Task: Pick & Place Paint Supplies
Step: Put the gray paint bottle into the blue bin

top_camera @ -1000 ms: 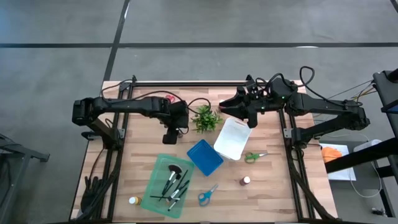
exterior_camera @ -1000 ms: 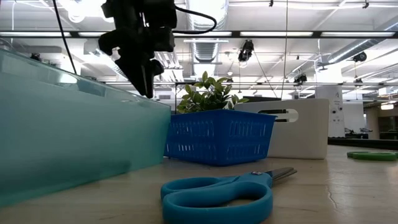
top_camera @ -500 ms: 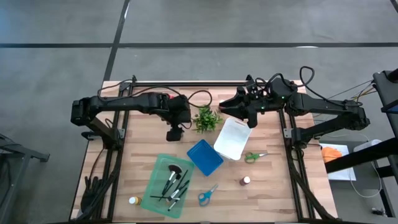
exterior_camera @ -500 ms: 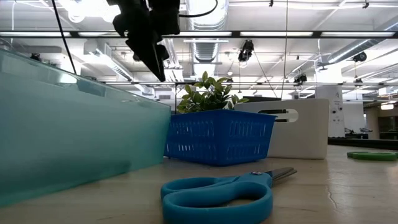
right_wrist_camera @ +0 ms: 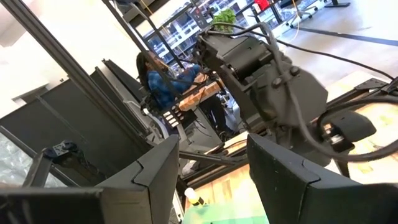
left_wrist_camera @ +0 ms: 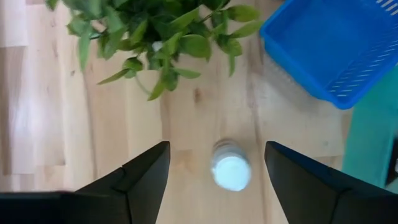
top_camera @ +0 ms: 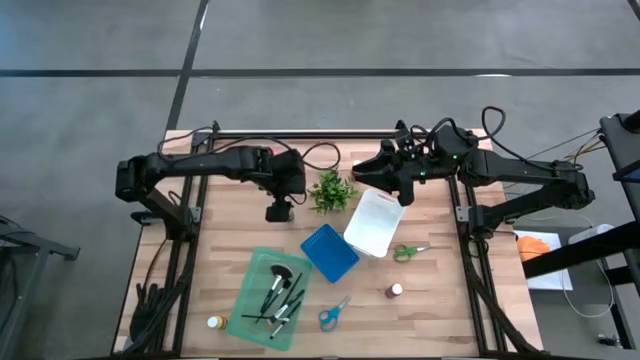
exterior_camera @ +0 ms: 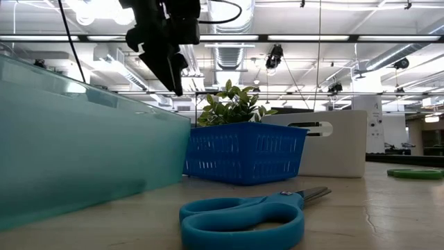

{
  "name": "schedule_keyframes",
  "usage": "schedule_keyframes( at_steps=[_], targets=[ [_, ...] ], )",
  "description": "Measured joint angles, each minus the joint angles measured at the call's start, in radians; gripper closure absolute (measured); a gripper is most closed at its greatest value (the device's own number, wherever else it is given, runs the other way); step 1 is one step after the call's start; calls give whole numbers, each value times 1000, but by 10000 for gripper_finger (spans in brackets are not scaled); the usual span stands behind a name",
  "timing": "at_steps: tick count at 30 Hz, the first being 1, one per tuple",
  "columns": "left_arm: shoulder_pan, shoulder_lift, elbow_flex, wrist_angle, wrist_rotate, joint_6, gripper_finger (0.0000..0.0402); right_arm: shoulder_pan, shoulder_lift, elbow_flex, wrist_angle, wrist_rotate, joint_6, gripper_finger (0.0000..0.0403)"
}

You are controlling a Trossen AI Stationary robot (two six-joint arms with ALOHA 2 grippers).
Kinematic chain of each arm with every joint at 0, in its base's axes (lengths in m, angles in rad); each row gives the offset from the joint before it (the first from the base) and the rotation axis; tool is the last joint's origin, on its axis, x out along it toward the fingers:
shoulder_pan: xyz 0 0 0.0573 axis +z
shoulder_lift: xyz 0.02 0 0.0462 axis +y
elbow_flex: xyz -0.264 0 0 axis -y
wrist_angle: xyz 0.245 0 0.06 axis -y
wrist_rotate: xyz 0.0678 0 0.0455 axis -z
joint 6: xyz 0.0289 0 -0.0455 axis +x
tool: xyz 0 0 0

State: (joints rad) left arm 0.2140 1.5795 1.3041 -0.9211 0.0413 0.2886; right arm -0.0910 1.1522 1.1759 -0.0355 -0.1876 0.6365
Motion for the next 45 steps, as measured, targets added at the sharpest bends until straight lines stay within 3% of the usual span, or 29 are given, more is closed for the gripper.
schedule_keyframes(
  at_steps=[6, 12, 27, 41, 45],
  targets=[
    [17, 0, -7, -7, 29, 27, 128, 0, 0, 0, -5, -5, 0, 217],
    [14, 1, -119, 15, 63, 26, 128, 0, 0, 0, -14, -5, -4, 217],
    [13, 0, -214, 122, 67, -19, 133, 0, 0, -2, -14, -5, -3, 217],
    [15, 0, -214, 137, 72, -61, 277, 0, 0, -2, -14, -5, -3, 217],
    [15, 0, -213, 139, 74, -77, 283, 0, 0, -2, -14, -5, -7, 217]
  ],
)
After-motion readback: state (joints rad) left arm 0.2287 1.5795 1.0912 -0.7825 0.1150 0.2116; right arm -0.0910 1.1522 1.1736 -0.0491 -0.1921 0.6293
